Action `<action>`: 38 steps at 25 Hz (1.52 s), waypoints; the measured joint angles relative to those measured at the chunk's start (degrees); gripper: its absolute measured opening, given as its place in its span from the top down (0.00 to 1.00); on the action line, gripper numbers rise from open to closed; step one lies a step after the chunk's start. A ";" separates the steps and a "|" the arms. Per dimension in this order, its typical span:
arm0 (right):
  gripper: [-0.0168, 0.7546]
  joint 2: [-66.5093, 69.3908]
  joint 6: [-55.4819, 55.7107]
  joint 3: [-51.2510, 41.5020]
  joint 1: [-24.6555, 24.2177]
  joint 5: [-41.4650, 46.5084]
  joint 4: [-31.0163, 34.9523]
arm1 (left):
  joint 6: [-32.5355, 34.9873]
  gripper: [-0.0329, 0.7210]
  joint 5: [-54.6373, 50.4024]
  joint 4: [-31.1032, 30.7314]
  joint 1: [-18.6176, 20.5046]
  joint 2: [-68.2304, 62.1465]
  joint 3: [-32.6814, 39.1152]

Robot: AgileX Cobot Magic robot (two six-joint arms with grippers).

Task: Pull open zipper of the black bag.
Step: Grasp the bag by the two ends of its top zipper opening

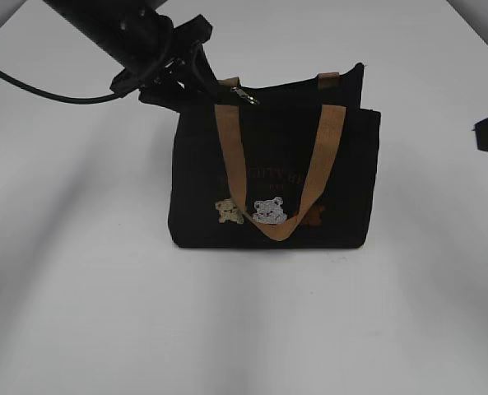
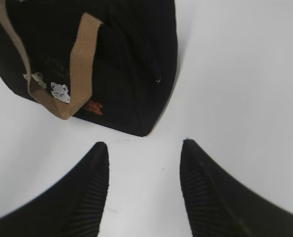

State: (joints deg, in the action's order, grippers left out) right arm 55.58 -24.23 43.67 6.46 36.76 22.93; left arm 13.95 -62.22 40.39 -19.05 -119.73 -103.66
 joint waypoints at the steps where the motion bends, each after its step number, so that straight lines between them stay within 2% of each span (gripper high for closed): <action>1: 0.50 1.15 -0.42 0.07 1.24 -0.81 0.05 | -0.07 0.49 0.00 -0.50 -0.20 -0.13 0.00; 5: 0.50 6.41 -2.69 2.94 5.59 -3.07 0.12 | -0.20 0.68 1.37 -1.97 -0.52 -0.26 -0.19; 8: 0.50 11.11 -6.06 7.71 8.27 -3.76 0.25 | 0.31 0.87 3.05 -2.86 -0.64 -0.26 -0.25; 10: 0.50 14.81 -8.61 11.64 9.88 -3.88 0.29 | 1.18 0.94 3.18 -3.09 -0.64 -0.26 -0.31; 18: 0.50 32.59 -21.45 29.49 16.82 -4.15 0.55 | 2.46 0.97 2.95 -4.88 -0.56 2.64 -0.64; 28: 0.49 46.35 -26.78 39.84 19.72 -3.79 0.73 | 2.64 0.97 2.50 -5.17 -0.45 3.92 -0.82; 30: 0.45 47.02 -26.88 40.09 19.72 -3.67 0.73 | 2.64 0.93 1.65 -5.22 -0.45 3.76 -0.82; 31: 0.43 47.07 -26.88 40.17 19.72 -3.54 0.73 | 2.64 0.88 1.03 -5.22 -0.50 3.57 -0.82; 32: 0.41 47.07 -26.88 40.28 19.76 -3.20 0.73 | 2.64 0.82 0.60 -5.22 -0.55 3.35 -0.82; 35: 0.39 46.61 -26.91 40.35 19.83 -1.97 0.66 | 2.64 0.53 -1.38 -5.29 -0.75 2.58 -0.82; 37: 0.39 45.93 -26.95 40.35 19.83 -1.39 0.28 | 2.64 0.41 -2.85 -5.34 -0.89 2.20 -0.82; 38: 0.39 45.53 -26.97 40.35 19.83 -1.09 -0.03 | 2.64 0.38 -3.03 -5.34 -1.02 1.94 -0.82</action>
State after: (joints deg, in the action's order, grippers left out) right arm 101.12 -51.20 84.01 26.29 35.67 22.90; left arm 16.59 -65.24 35.05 -20.07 -117.79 -104.47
